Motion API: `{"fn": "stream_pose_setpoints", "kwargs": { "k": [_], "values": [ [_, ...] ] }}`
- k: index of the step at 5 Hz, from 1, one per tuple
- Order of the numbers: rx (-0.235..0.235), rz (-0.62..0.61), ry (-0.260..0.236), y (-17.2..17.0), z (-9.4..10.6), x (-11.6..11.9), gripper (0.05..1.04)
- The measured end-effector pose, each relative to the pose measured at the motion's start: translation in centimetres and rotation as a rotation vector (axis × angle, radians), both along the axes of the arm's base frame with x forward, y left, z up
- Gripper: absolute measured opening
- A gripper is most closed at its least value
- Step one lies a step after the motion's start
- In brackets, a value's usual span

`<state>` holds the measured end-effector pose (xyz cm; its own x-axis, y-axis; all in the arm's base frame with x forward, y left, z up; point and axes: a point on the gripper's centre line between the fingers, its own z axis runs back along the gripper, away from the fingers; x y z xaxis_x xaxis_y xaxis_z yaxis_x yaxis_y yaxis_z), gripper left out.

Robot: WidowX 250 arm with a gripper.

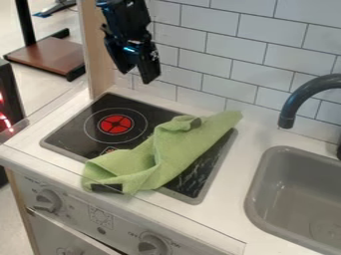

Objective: Fold the cloth from right to left

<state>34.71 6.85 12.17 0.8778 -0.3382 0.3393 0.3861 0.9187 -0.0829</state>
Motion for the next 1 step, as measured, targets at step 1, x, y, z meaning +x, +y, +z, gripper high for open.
{"fn": "stream_pose_setpoints", "kwargs": {
  "k": [1],
  "values": [
    [0.002,-0.002,0.000,0.02,-0.01,-0.01,0.999]
  ]
}}
